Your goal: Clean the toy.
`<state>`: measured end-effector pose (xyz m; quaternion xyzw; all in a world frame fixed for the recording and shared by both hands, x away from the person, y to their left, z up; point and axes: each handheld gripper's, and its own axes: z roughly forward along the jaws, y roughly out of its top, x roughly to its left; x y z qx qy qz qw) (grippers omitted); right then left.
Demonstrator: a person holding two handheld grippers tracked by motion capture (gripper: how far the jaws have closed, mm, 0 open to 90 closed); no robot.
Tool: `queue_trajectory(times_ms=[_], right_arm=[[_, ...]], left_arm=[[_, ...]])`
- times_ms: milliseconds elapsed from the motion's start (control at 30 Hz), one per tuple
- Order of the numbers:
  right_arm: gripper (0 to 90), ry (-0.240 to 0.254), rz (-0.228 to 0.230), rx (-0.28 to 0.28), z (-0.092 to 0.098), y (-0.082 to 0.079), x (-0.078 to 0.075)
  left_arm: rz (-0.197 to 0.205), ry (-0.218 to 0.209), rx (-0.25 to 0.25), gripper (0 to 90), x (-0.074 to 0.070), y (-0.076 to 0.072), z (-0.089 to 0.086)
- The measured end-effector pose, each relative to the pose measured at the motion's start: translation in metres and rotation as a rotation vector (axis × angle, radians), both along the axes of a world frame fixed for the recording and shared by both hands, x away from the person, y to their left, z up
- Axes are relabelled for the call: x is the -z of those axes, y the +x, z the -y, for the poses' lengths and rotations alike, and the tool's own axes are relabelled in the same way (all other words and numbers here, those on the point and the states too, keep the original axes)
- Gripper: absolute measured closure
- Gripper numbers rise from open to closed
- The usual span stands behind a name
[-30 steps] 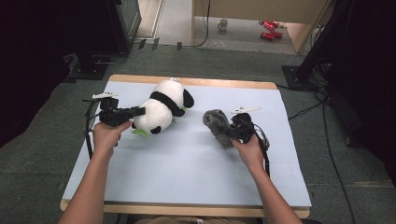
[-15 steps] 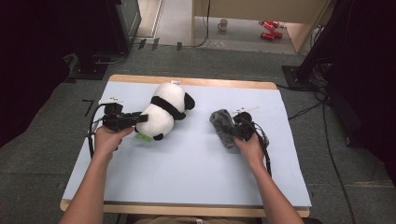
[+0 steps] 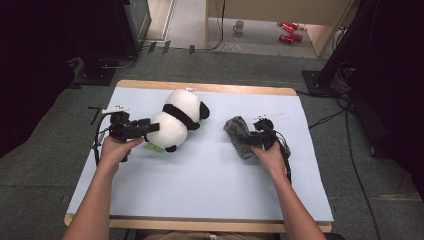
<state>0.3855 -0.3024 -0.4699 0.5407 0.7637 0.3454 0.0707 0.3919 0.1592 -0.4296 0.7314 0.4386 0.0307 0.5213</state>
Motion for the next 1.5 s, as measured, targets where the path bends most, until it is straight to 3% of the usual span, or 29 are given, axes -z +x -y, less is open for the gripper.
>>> queue_trajectory(times_ms=[433,767,1200,1333,1433,1500], right_arm=[[40.9,0.064,0.088,-0.021,0.01,-0.014,-0.03],[43.5,0.053,0.127,0.004,0.037,-0.015,-0.037],[47.1,0.052,0.141,0.09,0.077,-0.016,-0.024],[48.2,0.042,0.138,0.119,0.088,-0.015,-0.014],[47.0,0.056,0.11,0.157,0.095,-0.012,-0.008],[46.9,0.046,0.11,0.164,0.098,-0.01,-0.005]], left_arm=[[0.05,0.092,0.0,34.7,-0.008,-0.005,-0.008],[0.065,0.188,-0.009,34.3,-0.003,-0.008,-0.022],[0.021,0.268,-0.044,35.1,0.027,-0.003,-0.044],[0.002,0.33,-0.055,35.2,0.036,0.0,-0.047],[-0.023,0.367,-0.061,34.9,0.042,0.001,-0.049],[-0.019,0.378,-0.06,34.9,0.046,0.001,-0.05]])
